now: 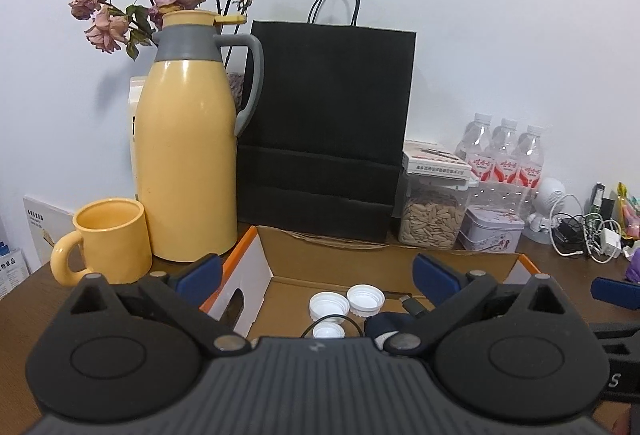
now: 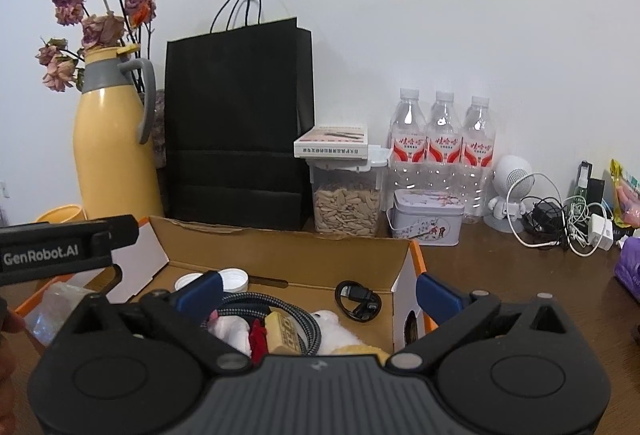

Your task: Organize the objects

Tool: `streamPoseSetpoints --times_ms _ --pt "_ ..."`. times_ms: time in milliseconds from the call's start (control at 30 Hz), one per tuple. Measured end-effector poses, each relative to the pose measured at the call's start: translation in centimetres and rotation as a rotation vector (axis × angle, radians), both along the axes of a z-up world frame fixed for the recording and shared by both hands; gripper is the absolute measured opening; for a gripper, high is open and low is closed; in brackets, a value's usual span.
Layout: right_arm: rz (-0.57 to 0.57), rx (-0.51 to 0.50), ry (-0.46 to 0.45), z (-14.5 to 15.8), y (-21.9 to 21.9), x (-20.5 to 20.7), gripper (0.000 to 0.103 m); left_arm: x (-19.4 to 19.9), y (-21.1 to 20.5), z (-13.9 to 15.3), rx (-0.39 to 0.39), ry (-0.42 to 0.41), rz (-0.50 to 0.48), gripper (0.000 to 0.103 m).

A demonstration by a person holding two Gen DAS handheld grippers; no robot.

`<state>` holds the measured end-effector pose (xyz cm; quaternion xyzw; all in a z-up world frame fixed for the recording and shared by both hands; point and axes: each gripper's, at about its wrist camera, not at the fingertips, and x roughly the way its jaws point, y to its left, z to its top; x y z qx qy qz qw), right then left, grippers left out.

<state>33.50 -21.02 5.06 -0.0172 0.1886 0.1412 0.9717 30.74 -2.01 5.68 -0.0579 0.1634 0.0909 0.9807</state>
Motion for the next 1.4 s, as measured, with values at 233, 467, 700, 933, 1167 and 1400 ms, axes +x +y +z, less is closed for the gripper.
streamPoseSetpoints --times_ms 233,467,700,933,1167,1400 --pt "0.027 0.0 -0.066 1.4 -0.7 -2.9 0.103 -3.5 0.5 0.7 0.008 -0.042 -0.023 0.103" --pt "0.049 -0.012 -0.081 0.6 -1.7 -6.3 0.103 -6.6 0.9 -0.7 0.02 -0.041 -0.059 0.103" --pt "0.055 -0.013 -0.029 -1.1 -2.7 -7.9 0.103 -8.7 0.9 -2.7 0.062 0.029 -0.093 0.103" --pt "0.09 -0.051 0.029 -3.0 -2.3 -9.7 0.103 -10.0 1.3 -4.4 0.081 0.118 -0.096 0.103" --pt "0.148 -0.071 0.095 -4.5 -1.4 -11.4 0.103 -11.3 2.1 -5.0 0.067 0.167 -0.082 0.103" --pt "0.197 -0.088 0.141 -5.2 -0.4 -11.8 0.103 -11.0 2.6 -6.2 0.06 0.241 -0.093 0.103"
